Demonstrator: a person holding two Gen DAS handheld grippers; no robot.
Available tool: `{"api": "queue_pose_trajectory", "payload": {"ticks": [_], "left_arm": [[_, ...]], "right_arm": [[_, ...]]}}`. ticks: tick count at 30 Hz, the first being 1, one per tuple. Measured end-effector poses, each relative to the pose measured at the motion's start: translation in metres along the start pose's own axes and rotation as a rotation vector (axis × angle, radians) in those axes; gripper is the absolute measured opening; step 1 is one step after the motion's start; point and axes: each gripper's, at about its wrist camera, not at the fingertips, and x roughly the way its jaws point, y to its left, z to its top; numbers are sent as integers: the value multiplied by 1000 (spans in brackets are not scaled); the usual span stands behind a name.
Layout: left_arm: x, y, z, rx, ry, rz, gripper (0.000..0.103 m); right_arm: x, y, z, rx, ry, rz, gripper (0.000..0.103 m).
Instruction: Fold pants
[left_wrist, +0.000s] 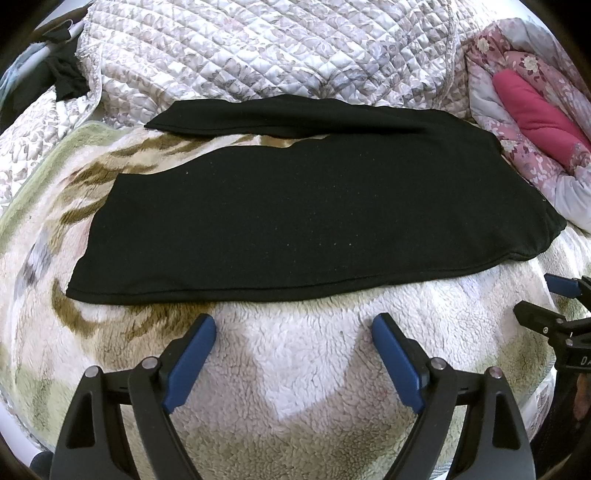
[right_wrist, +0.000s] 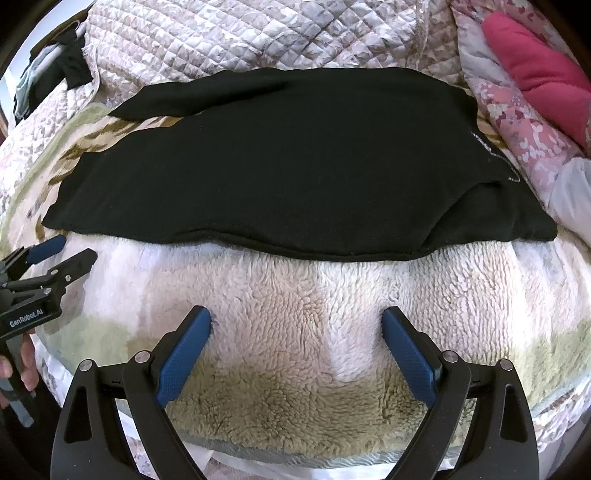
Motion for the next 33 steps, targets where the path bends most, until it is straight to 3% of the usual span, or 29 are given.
{"api": "queue_pose_trajectory", "payload": {"ticks": [12,21,30,33], "left_arm": [[-11,7,-2,-37,-29,-35,82],[-24,55,-2,-202,-78,-65,80],[-17,111,-11,-422,-68,-123,78],[-12,116,-12,-452,-66,-156,78]], "right_arm": [[-17,-20,0,67,-57,11,85],[-31,-64,5,213,-127,31,63],[-42,-97,11,340,-191,-19,63],[-35,-114,9,405,-173,10,63]]}}
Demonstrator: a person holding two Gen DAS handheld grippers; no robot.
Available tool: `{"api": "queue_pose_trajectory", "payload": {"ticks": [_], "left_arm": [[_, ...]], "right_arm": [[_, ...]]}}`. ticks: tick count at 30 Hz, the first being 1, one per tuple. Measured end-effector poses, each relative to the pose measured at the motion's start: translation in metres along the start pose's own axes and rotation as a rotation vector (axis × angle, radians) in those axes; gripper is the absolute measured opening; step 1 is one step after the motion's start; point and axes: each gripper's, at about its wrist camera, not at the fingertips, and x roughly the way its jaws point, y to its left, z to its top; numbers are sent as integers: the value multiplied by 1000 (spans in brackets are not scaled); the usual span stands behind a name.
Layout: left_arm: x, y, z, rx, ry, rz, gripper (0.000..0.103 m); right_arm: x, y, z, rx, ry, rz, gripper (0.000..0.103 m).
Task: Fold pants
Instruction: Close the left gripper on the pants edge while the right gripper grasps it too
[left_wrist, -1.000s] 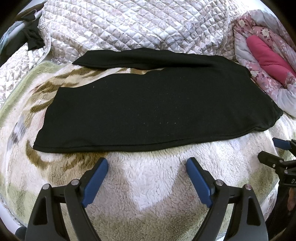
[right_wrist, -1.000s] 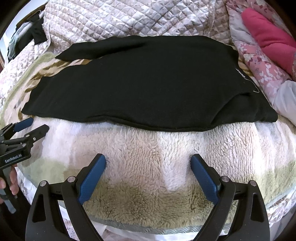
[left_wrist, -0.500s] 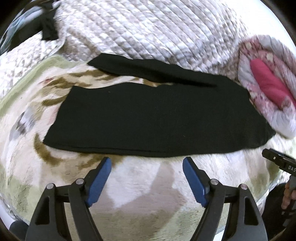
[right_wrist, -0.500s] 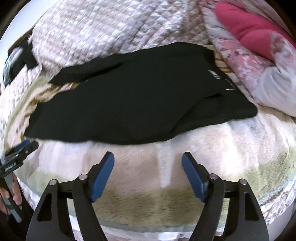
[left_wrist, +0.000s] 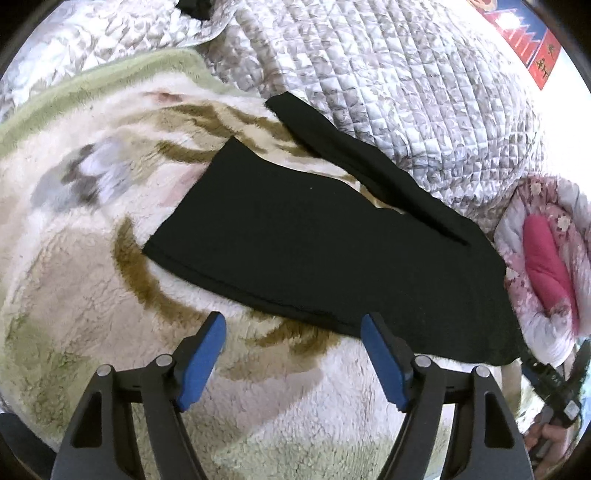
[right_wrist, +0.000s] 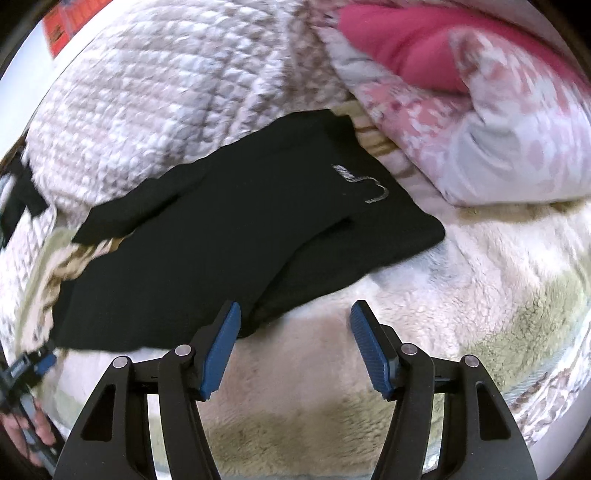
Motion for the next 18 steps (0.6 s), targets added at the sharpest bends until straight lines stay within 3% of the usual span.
{"api": "queue_pose_trajectory", "payload": {"ticks": [12,15,17,18], "left_arm": [[23,-1,21,-23,-53,-7,75],[28,1,26,-24,-64,39,52],[30,4,29,-33,-69,59,31],[31,6,31,-34,-68,78,23]], "right_arm": [[28,-33,30,197,-35,149,63],[31,-30,35,196,-47,149,62],[34,-29,39,191,-46,114,51],[35,-29,41,191,-47,96,41]]}}
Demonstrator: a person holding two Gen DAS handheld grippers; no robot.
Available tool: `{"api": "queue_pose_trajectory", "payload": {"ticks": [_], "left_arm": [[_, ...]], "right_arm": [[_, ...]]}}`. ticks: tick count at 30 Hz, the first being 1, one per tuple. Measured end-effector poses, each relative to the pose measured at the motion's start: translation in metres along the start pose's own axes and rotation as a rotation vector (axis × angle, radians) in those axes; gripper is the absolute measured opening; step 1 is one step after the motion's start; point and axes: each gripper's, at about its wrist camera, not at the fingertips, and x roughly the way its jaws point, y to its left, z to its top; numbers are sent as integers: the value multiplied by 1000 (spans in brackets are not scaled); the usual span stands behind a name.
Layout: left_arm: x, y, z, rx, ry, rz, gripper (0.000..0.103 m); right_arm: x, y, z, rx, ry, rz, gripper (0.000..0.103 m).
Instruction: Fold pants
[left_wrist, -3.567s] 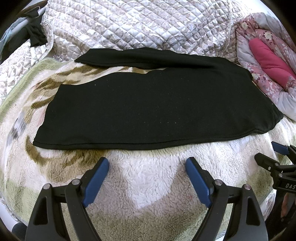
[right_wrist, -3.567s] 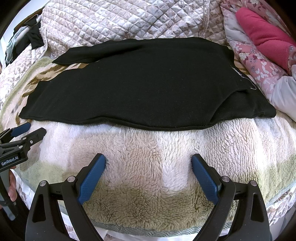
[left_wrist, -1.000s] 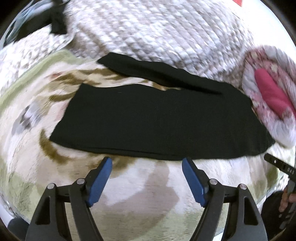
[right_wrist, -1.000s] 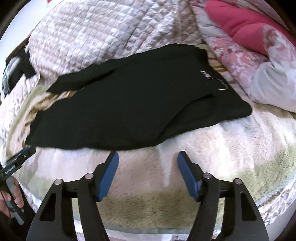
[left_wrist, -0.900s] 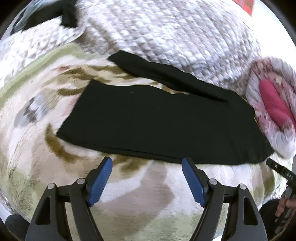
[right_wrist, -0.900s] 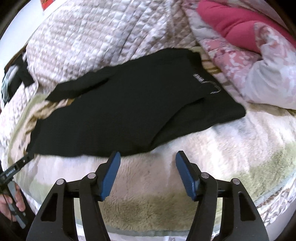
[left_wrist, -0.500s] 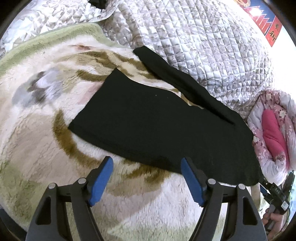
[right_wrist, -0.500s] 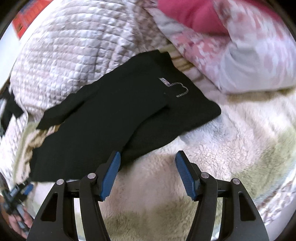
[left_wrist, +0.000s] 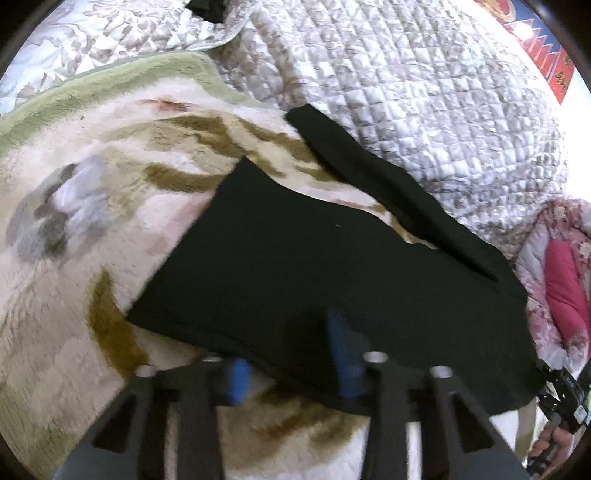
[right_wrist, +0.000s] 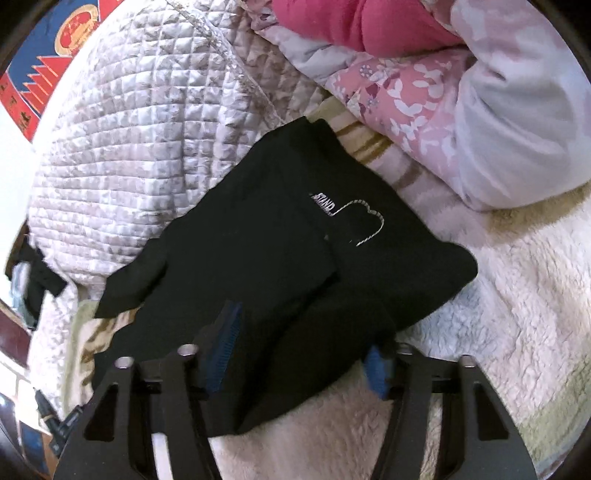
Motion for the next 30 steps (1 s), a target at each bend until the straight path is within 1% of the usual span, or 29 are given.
{"api": "queue_pose_trajectory", "payload": {"ticks": [1,2,3,4,6,9,10,11,16,19,22,24,27,29,30], "left_arm": [[1,2,2,-4,2,13,14],[2,4,3,-7,6,12,9],[3,4,4,-4,12,13,8],[2,3,6,6,17,17,5],[-4,-1,8,21,11,29,4],[-24,-8,11,46,-21,22,4],[-32,-11,11,60,-30,20,4],[-40,-12,11,72,-42,23,4],[-76,-4,4,79,-63,10,4],[-81,6,-11,83,-36,16,4],[-78,15,-26,68,12,21,4],[-81,17,-33,61,22,15,4],[-83,15,-39,80,20,17,4],[-75,18,-44,85,40,29,4],[-70,20,-46,81,61,23,4]], "right_arm": [[-1,-1,2,2,-3,-1,32],[-1,-2,3,2,-6,-4,26],[-2,0,4,-4,-10,-17,14],[-3,0,5,-8,-11,-21,11],[-10,4,7,-14,-15,-21,7],[-28,10,7,-25,-33,-8,6],[-35,11,6,-26,-38,-4,3],[-43,12,5,-21,-39,-7,3],[-79,-1,-9,16,-38,-5,2],[-87,-12,-27,32,-9,-22,2],[-92,-21,-43,65,13,-31,2],[-98,-21,-49,74,17,-30,2],[-100,-23,-51,65,20,-59,2],[-97,-28,-53,80,37,-72,2],[-97,-28,-55,77,43,-79,2]]}}
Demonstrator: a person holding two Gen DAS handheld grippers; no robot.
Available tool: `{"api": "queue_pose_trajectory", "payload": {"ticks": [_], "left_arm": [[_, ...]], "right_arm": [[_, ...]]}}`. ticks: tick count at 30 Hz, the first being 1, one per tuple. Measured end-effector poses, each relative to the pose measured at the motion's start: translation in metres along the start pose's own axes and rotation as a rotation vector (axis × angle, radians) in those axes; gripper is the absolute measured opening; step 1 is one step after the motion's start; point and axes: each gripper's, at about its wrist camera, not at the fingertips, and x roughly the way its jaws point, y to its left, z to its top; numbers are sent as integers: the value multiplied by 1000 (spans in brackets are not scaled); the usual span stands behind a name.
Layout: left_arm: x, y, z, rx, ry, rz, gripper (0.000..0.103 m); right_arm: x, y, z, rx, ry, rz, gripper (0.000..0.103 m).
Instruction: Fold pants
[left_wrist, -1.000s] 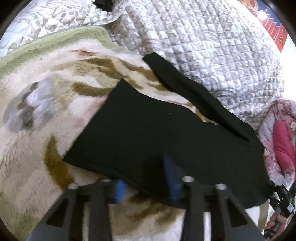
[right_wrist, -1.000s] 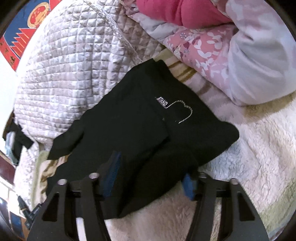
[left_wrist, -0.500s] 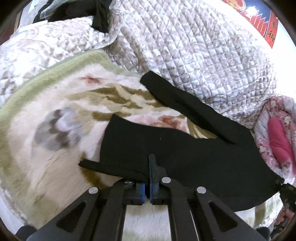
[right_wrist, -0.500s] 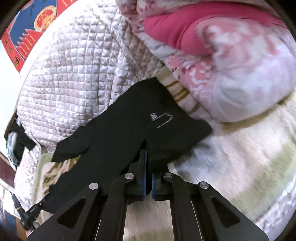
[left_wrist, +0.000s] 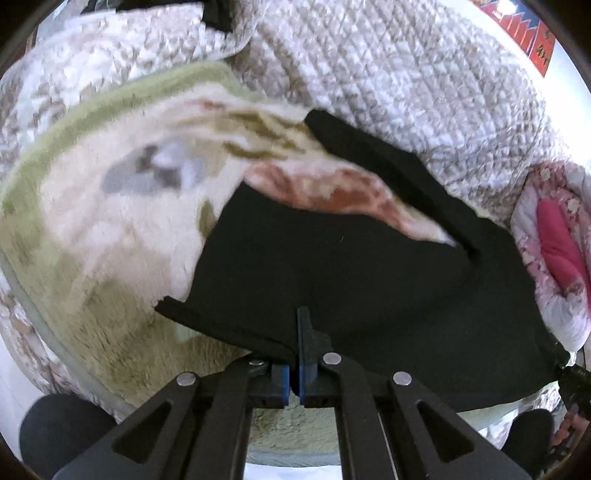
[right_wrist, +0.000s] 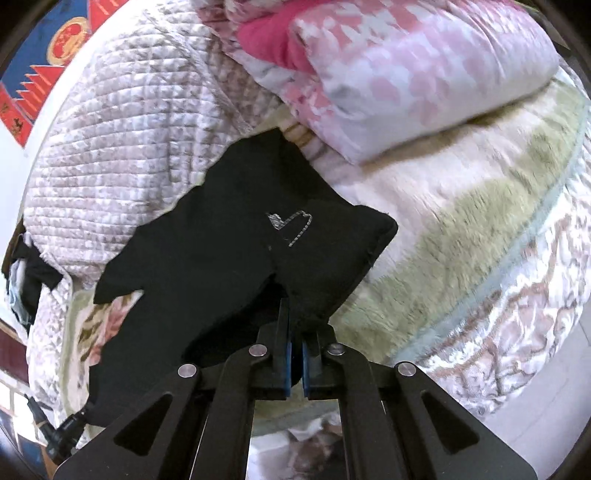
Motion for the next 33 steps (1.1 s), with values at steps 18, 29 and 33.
{"api": "queue_pose_trajectory", "payload": {"ticks": [18,29,33], "left_arm": [[-36,-1,38,16,-135,18,39],[42,-123,-13,316,75,-176,40],[44,-128,-19,377,43,-156,40]], "right_arm": [[-36,35,8,-176,-124,-84,32],[58,103,-35,-544,160,-96,27],[46,80,-33,-460,162,-55,10]]}}
